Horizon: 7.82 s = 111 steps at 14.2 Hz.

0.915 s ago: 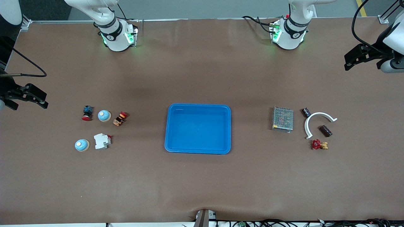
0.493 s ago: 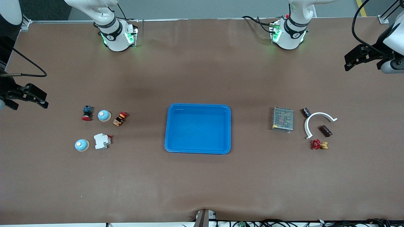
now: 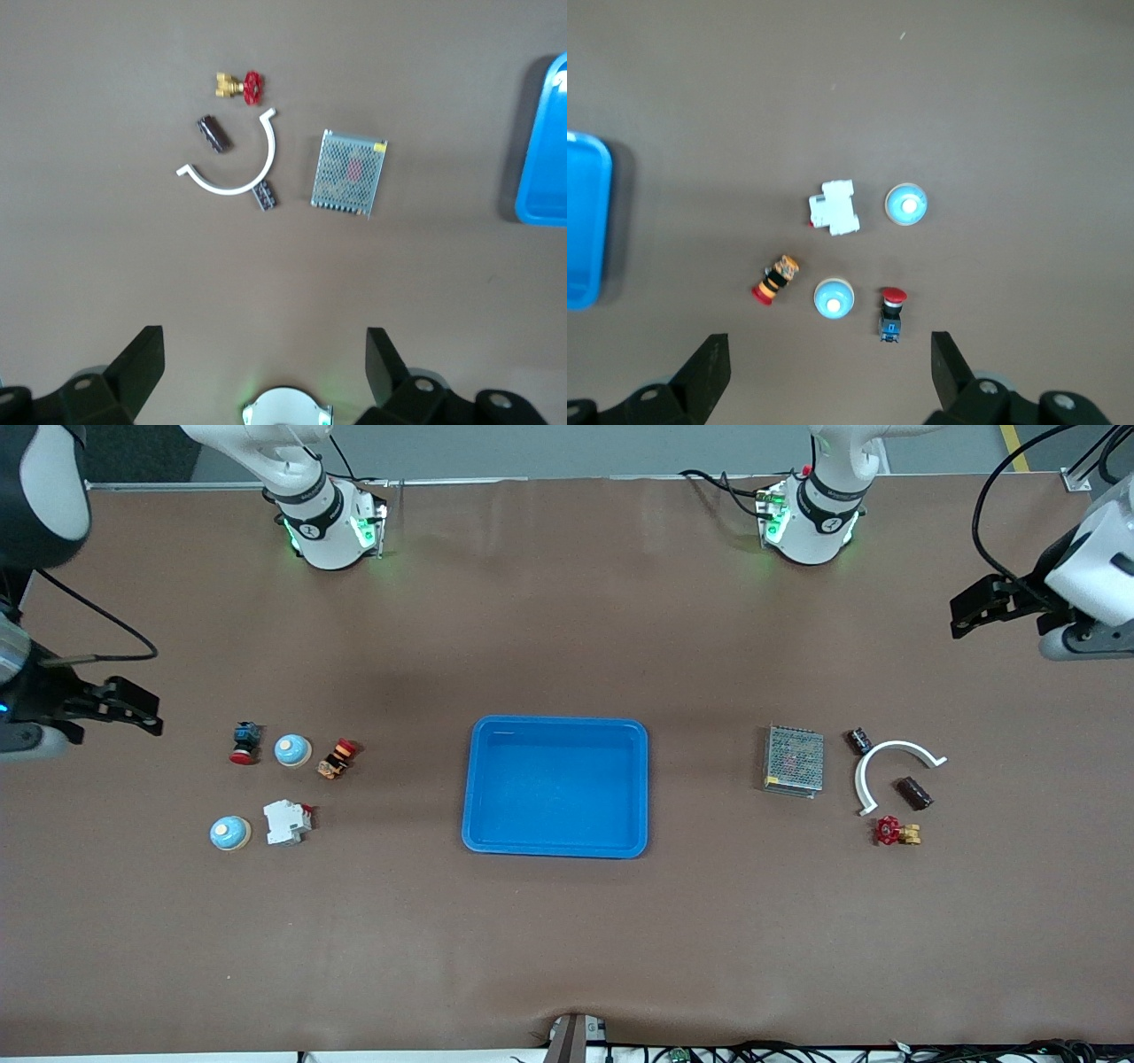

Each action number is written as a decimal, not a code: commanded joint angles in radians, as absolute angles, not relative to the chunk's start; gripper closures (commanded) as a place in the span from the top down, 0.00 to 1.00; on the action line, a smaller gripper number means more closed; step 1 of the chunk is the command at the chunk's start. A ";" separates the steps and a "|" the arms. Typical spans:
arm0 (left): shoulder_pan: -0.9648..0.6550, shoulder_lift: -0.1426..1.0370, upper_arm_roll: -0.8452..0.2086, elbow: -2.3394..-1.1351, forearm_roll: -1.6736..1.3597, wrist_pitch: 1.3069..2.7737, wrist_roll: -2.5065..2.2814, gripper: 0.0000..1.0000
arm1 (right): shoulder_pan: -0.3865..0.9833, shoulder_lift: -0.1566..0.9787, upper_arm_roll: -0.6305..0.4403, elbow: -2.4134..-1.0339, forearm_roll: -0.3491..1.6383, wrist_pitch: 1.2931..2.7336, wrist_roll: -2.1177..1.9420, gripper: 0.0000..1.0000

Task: Place electrolytic capacitor and blue bell in tray
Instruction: 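Reach the right gripper to the blue bell while the left gripper reaches the capacitor, then close the right gripper on the bell while the left gripper grasps the capacitor, then lower the capacitor into the tray with the left gripper while the right carries the bell, then set the bell in the tray with the right gripper while the left gripper withdraws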

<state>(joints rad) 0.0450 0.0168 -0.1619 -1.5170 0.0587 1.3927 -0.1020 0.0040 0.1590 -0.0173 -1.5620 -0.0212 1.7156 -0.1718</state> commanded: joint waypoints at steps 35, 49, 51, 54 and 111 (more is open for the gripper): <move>0.189 0.321 -0.160 -2.324 0.064 2.546 -0.344 0.76 | -0.022 0.204 -0.015 -2.361 -0.025 2.535 -0.298 1.00; 0.173 0.324 -0.158 -2.315 0.067 2.511 -0.413 0.00 | -0.041 0.331 -0.015 -2.355 -0.026 2.637 -0.354 1.00; 0.160 0.299 -0.163 -2.306 0.075 2.481 -0.414 0.00 | -0.037 0.344 -0.015 -2.355 -0.026 2.637 -0.354 1.00; 0.160 0.259 -0.185 -2.228 0.078 2.341 -0.414 0.00 | -0.035 0.356 -0.015 -2.355 -0.026 2.638 -0.354 1.00; -0.425 0.646 -0.169 -1.434 0.113 2.062 -1.462 1.00 | 0.621 0.661 0.015 -1.655 0.164 2.309 0.718 0.37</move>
<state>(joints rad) -0.4422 0.7010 -0.1847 -1.4129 0.0798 2.1059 -1.4961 0.6005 0.6479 0.0268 -1.6589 0.1879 2.2896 0.7024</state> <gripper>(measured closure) 0.000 0.339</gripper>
